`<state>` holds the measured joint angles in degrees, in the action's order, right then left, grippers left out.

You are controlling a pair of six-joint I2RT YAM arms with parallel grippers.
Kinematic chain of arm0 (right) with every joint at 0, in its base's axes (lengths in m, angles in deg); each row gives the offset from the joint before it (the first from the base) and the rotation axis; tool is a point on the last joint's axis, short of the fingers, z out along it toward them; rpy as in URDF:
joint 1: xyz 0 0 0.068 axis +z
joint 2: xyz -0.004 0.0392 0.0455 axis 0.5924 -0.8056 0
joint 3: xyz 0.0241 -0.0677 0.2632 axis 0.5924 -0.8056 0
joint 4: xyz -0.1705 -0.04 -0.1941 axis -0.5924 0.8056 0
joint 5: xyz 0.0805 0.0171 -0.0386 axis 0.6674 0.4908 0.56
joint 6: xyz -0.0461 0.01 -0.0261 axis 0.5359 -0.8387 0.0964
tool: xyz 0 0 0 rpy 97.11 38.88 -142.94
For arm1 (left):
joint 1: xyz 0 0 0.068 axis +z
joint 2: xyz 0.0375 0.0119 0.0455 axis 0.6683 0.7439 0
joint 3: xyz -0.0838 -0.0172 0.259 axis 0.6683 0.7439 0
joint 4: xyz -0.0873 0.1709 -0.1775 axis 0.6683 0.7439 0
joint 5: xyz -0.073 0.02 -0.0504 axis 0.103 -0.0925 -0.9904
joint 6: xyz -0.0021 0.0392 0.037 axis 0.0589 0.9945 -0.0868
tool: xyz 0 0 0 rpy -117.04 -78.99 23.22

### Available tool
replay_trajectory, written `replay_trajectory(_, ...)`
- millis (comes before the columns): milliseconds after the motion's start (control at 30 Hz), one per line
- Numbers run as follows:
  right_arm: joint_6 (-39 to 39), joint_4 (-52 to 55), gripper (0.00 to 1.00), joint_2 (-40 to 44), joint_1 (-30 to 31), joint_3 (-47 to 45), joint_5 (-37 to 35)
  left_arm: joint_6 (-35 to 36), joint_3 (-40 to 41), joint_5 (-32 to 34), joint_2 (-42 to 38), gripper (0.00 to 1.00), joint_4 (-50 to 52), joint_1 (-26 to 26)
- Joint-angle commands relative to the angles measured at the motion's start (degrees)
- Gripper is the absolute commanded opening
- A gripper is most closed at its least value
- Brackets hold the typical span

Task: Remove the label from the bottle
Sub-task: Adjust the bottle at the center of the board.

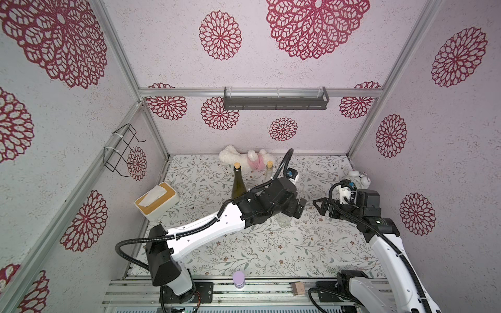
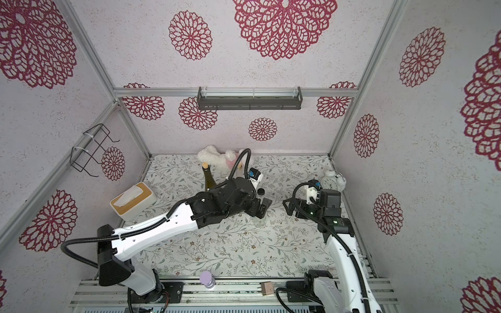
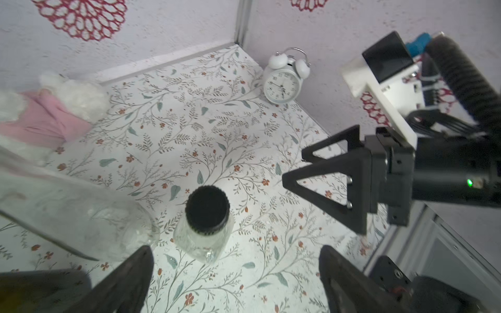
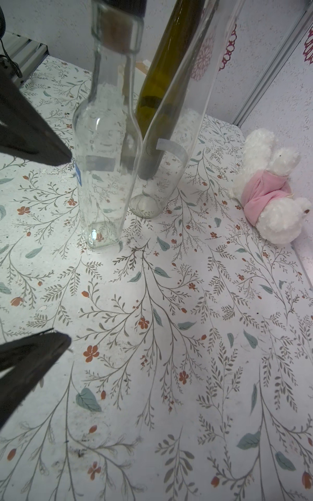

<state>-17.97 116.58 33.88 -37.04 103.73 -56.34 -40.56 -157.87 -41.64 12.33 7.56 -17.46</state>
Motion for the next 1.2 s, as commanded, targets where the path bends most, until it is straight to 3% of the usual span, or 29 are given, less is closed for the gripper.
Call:
replay_trajectory(0, 1.33, 2.16, 0.99, 0.79, -0.26, 1.75, -1.63, 7.29, 2.66, -14.32, -3.79, 0.97, -3.67, 2.94)
replay_trajectory(200, 0.27, 1.07, 0.99, 0.92, -0.26, 0.58, -1.94, 13.41, 4.58, -30.55, -6.1, 0.97, -4.02, 9.13)
replay_trajectory(333, 0.77, 1.99, 0.99, 1.01, -0.26, 0.52, -2.48, 15.92, 4.59, -35.8, -5.67, 0.97, -4.27, 12.68)
replay_trajectory(800, 2.03, 2.38, 0.97, 0.57, -0.26, -0.29, -3.05, 20.02, -1.48, -36.2, 3.26, 0.97, -4.61, 14.7)
replay_trajectory(1167, 2.45, 1.75, 0.97, -0.1, -0.26, -0.19, -3.05, 21.86, -3.98, -31.8, 8.43, 0.99, -4.72, 13.35)
